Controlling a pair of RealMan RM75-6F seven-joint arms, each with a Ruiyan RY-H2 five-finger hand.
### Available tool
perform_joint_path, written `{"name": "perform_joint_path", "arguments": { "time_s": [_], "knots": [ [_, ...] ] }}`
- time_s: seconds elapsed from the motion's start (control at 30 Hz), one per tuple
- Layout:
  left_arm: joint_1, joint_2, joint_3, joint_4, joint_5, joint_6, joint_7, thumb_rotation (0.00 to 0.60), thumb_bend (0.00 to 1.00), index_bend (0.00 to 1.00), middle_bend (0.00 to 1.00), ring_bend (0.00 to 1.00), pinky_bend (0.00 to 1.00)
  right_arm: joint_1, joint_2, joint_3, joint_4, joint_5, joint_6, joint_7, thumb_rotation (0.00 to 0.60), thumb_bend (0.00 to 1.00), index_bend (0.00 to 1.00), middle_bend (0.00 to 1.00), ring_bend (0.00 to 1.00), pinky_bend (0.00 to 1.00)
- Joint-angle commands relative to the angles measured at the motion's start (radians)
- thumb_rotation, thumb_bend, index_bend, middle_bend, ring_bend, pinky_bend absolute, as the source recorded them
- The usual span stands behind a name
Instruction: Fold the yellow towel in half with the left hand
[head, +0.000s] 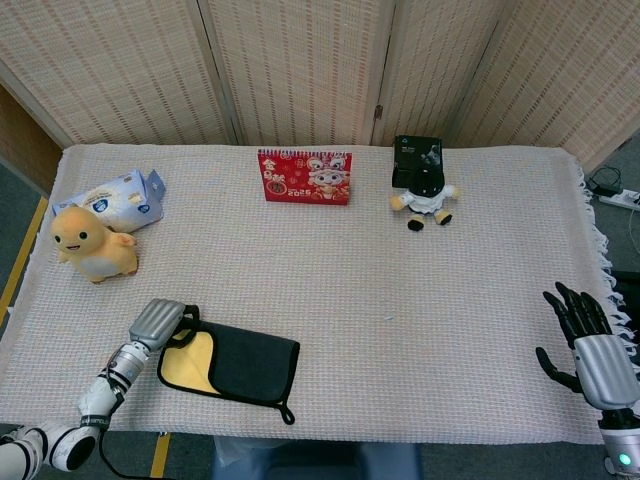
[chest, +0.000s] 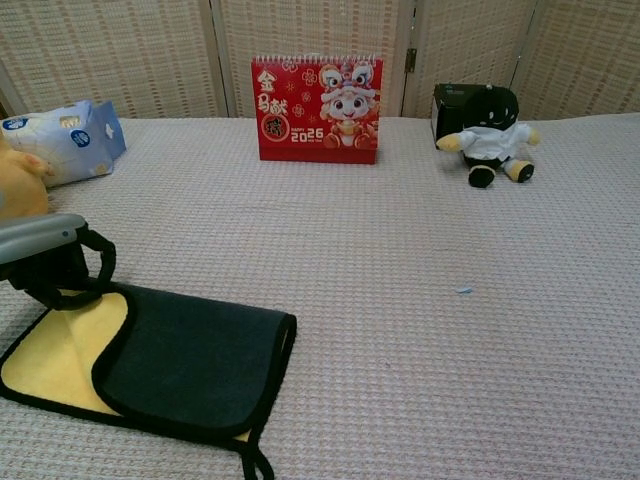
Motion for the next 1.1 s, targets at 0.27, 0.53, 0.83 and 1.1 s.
{"name": "perform_joint_path", "arguments": {
  "time_s": [0.27, 0.53, 0.83, 1.1],
  "knots": [
    [0.042, 0.042, 0.021, -0.066, 0.028, 0.075, 0.036, 0.6, 0.46, 0.66, 1.0, 1.0, 1.0, -0.003, -0.001, -0.004, -0.003, -0.009, 0.007, -0.003, 0.6, 0.44, 0.0, 0.0, 0.0, 0.0],
    [0.106, 0.104, 0.044, -0.121, 0.06, 0.182, 0.048, 0.6, 0.46, 0.66, 1.0, 1.0, 1.0, -0.005, 0.0, -0.008, -0.005, -0.017, 0.012, -0.004, 0.6, 0.44, 0.0, 0.0, 0.0, 0.0],
    [0.161, 0.149, 0.096, -0.165, 0.078, 0.2, 0.047, 0.6, 0.46, 0.65, 1.0, 1.0, 1.0, 0.0, -0.005, -0.01, -0.008, -0.019, 0.002, -0.017, 0.6, 0.44, 0.0, 0.0, 0.0, 0.0],
    [0.18, 0.155, 0.116, -0.167, 0.106, 0.208, 0.045, 0.6, 0.46, 0.37, 1.0, 1.0, 1.0, -0.001, -0.007, -0.01, -0.009, -0.018, 0.001, -0.02, 0.6, 0.44, 0.0, 0.0, 0.0, 0.0]
  ]
}}
